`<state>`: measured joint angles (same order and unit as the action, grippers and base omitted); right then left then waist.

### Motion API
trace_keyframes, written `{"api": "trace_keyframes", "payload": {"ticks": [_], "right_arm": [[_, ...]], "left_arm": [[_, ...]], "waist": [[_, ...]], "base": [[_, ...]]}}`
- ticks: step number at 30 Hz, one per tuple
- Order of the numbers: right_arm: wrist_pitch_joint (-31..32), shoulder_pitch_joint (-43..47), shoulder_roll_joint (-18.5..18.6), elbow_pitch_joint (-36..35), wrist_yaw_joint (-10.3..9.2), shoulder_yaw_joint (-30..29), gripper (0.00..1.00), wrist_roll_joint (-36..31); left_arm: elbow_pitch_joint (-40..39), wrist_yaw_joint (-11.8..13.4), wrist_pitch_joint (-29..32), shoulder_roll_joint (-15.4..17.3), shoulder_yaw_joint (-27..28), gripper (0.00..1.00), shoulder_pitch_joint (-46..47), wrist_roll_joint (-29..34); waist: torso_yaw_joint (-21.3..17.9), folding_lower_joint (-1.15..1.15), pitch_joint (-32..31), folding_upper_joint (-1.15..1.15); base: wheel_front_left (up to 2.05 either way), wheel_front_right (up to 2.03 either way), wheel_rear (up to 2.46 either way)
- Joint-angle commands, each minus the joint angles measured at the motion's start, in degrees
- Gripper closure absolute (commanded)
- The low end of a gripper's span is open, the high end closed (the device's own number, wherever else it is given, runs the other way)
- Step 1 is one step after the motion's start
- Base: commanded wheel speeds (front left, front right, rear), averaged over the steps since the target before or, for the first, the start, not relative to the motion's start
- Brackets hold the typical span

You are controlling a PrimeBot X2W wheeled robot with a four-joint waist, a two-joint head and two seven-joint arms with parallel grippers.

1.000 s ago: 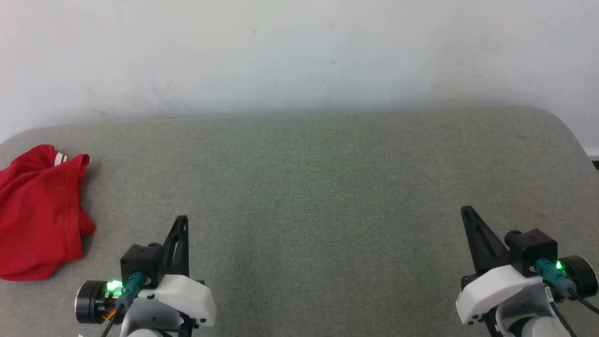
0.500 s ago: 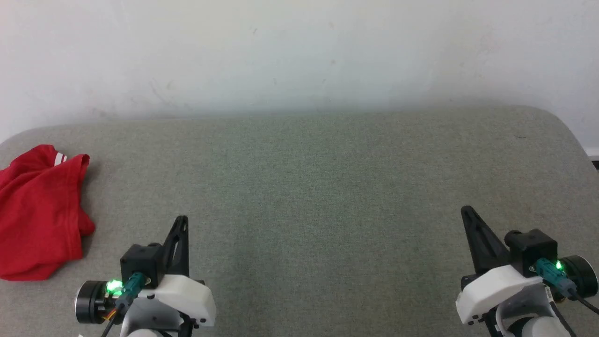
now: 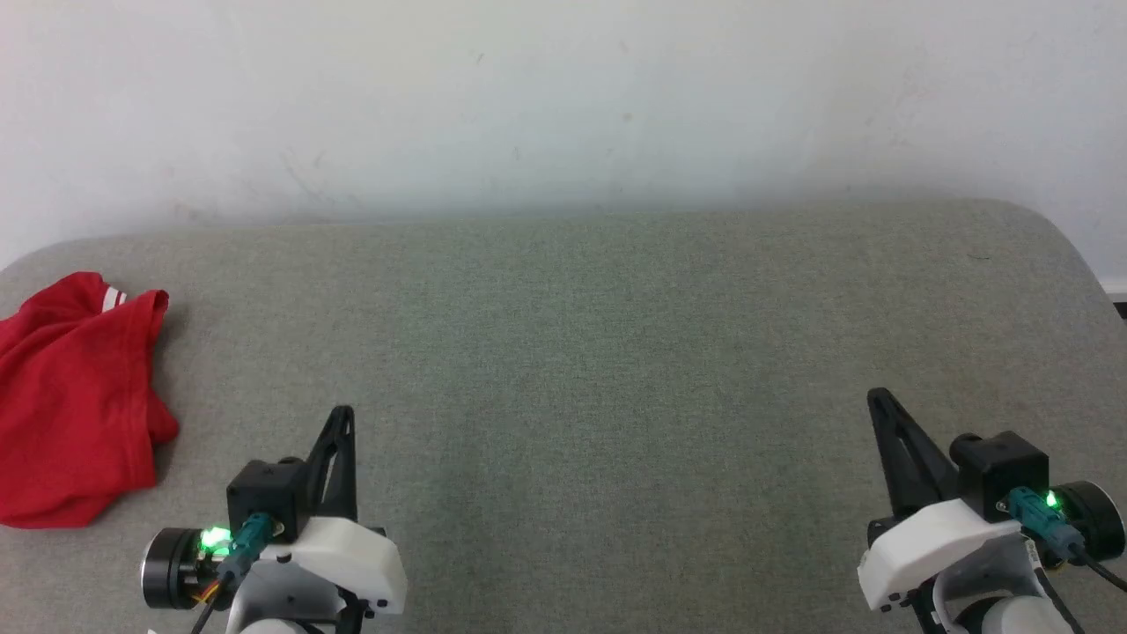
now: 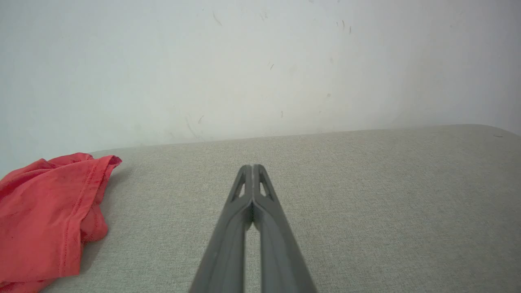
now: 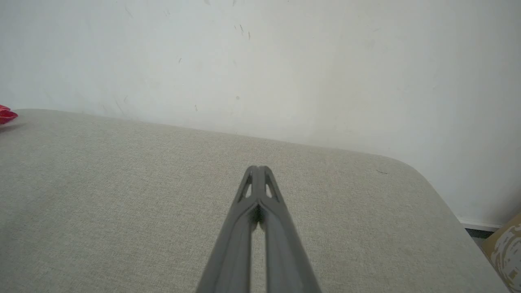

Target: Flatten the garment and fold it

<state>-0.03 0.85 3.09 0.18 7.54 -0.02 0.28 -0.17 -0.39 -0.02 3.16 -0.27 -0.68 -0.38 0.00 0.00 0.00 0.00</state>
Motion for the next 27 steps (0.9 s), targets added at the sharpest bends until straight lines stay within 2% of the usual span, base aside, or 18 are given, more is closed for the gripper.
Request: {"api": "trace_keyframes", "payload": {"ticks": [1,27], "right_arm": [[0.0,0.0,0.0,0.0,0.00,0.0,0.00,0.0],[-2.6,1.5,0.0,0.7,-0.01,-2.9,0.00,1.9]], "left_arm": [[0.0,0.0,0.0,0.0,0.0,0.00,0.0,0.0],[-1.1,-0.9,-2.6,0.0,-0.1,0.00,-1.7,-1.4]], "waist": [[0.0,0.00,0.0,0.00],[0.2,0.00,-0.6,0.00]], "base": [[0.00,0.00,0.00],[0.00,0.00,0.00]]}}
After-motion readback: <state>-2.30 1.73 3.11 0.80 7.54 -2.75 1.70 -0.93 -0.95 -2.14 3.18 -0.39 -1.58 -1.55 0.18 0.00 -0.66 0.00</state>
